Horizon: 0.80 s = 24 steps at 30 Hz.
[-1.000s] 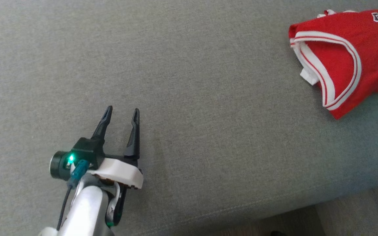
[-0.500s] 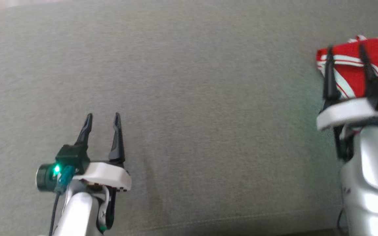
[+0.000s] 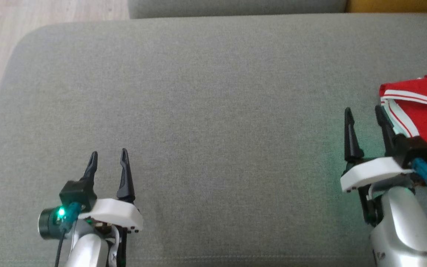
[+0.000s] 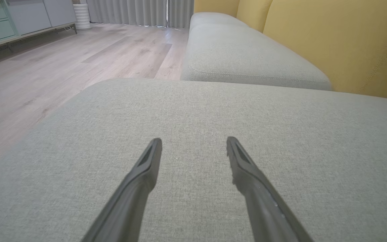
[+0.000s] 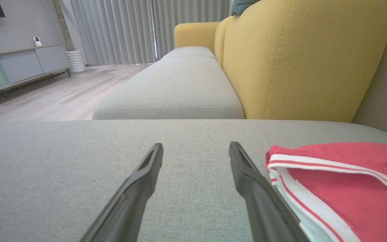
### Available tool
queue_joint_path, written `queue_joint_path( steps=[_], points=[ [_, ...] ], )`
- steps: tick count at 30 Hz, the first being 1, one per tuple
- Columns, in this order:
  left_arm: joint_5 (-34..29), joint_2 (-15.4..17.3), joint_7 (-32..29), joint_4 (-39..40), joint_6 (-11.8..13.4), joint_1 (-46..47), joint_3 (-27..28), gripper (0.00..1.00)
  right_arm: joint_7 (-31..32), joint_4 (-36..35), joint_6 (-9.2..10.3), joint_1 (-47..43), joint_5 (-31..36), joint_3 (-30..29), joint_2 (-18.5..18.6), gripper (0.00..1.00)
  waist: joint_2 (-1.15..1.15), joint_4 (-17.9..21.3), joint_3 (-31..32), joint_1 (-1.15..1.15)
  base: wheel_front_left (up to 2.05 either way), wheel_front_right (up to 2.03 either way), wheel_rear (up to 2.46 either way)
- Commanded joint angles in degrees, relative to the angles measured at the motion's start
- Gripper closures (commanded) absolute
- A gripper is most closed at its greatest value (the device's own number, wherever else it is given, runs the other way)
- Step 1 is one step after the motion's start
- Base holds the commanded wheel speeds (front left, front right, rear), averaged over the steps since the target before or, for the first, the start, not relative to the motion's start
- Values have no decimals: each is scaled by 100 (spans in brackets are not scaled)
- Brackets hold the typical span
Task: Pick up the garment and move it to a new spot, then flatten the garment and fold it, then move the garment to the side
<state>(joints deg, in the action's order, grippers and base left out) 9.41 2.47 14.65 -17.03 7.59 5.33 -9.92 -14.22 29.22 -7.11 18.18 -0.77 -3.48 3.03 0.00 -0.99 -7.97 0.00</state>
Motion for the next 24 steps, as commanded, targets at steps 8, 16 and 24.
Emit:
queue_joint_path(
  steps=[8,16,24],
  points=[
    [107,41,35,34,-1,-53,296,0,-77,-227,-37,-215,-285,386,-14,0,0,-4,334,0,0,0,0],
    [230,41,35,44,-106,-195,296,0,-77,-277,-37,-432,-381,471,-14,0,0,33,518,0,0,0,0],
    [320,0,0,-116,-335,-390,109,100,0,-135,0,-592,-386,341,-5,100,0,66,533,0,0,0,0]
  ],
)
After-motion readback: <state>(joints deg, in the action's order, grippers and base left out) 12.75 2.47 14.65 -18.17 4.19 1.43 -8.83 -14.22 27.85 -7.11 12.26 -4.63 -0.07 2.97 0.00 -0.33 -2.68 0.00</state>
